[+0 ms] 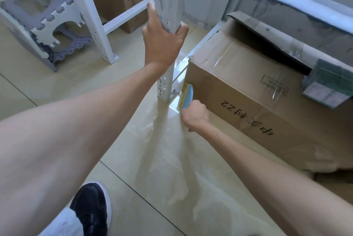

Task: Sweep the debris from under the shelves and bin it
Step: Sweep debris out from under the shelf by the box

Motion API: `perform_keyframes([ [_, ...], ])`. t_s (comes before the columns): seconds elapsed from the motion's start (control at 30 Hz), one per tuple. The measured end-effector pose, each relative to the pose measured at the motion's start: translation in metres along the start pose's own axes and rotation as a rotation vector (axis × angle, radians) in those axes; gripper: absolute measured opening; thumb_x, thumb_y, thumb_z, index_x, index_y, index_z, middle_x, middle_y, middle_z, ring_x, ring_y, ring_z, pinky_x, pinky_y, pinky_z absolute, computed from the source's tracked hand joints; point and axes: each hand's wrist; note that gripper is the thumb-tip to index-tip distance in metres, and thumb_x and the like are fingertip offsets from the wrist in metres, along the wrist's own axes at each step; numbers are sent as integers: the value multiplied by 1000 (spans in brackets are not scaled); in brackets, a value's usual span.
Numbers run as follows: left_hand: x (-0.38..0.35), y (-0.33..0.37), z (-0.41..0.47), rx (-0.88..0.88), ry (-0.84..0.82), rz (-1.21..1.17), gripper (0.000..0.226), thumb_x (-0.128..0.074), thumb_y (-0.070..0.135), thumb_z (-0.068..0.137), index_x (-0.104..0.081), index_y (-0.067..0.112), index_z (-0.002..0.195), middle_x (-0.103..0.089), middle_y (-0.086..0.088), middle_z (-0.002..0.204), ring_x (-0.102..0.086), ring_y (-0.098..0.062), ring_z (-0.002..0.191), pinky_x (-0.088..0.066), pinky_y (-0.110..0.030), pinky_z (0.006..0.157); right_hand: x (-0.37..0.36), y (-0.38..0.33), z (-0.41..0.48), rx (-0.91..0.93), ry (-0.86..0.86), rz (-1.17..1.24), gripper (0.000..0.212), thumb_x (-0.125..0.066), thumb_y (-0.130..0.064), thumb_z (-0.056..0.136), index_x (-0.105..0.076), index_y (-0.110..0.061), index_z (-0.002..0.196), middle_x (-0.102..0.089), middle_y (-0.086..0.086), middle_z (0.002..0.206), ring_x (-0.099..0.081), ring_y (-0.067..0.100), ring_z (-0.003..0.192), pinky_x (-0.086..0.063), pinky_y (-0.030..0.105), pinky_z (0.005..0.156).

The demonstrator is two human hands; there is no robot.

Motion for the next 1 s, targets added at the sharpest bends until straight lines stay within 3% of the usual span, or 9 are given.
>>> perform_keyframes([
  [0.17, 0, 1, 0, 1, -1, 21, 43, -68, 23, 77, -30, 33, 95, -33, 15, 66, -46, -4, 57, -40, -15, 47, 0, -7, 1, 56, 83, 136, 20, -40, -11, 87, -41, -8, 68, -58, 17, 86, -66, 43, 79, -58, 46, 70],
  [0.27, 1, 1, 0, 10, 22, 2, 45, -69, 21, 75, -29, 37, 89, -32, 15, 61, -42, -6, 55, -44, -25, 48, -12, -14, 3, 47, 109, 197, 15, -41, -9, 91, -53, -2, 86, -61, 21, 101, -62, 43, 91, -54, 41, 72],
  [0.33, 0, 0, -1, 5, 34, -4, 44, -69, 19, 74, -33, 26, 98, -32, 15, 60, -43, -6, 54, -45, -28, 48, -20, -21, 5, 51, 142, 215, 22, -40, -8, 91, -59, 0, 99, -62, 20, 107, -59, 41, 98, -46, 34, 69],
  [0.53, -3, -5, -1, -31, 60, -14, 48, -67, 24, 74, -32, 15, 106, -31, 14, 59, -36, -10, 49, -44, -29, 45, -27, -37, 22, 63, 156, 212, 24, -42, -5, 91, -57, 1, 109, -61, 19, 112, -58, 38, 103, -43, 33, 72],
  [0.67, -4, -6, 0, -23, 63, 2, 62, -69, 23, 75, -42, -5, 122, -33, 15, 62, -41, -6, 50, -44, -22, 47, -28, -29, 30, 62, 117, 135, 21, -43, -4, 89, -56, -1, 105, -60, 20, 114, -57, 39, 105, -44, 34, 75],
  [0.73, -3, -6, -1, -16, 45, 4, 65, -71, 22, 76, -40, -7, 126, -35, 18, 68, -46, -6, 55, -49, -23, 51, -28, -21, 28, 53, 92, 67, 15, -43, -4, 89, -54, -5, 98, -60, 21, 113, -57, 40, 105, -42, 34, 74],
  [0.8, -2, -5, -1, -1, 27, 0, 67, -71, 21, 76, -39, -7, 128, -37, 18, 71, -51, -1, 60, -43, -10, 53, -27, -14, 26, 54, 82, 12, 5, -45, -6, 90, -49, -7, 92, -60, 21, 111, -57, 40, 104, -41, 34, 71],
  [0.87, 0, -5, -1, 17, 9, -10, 68, -70, 21, 75, -38, -6, 129, -38, 15, 68, -49, -3, 57, -39, -7, 53, -23, -10, 21, 56, 86, -11, 5, -48, -11, 91, -47, -7, 88, -61, 19, 107, -59, 39, 100, -46, 34, 70],
  [1.0, 3, 1, 0, 68, -32, 0, 57, -69, 21, 75, -41, 3, 121, -38, 10, 63, -43, -7, 52, -45, -20, 50, -14, -7, 3, 28, 31, -63, 19, -48, -8, 86, -40, -9, 69, -56, 14, 89, -65, 39, 86, -58, 43, 72],
])
Point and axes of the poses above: each hand's wrist, its own z-axis towards the middle knuckle, its own x-axis out of the back of the hand, y = z × x
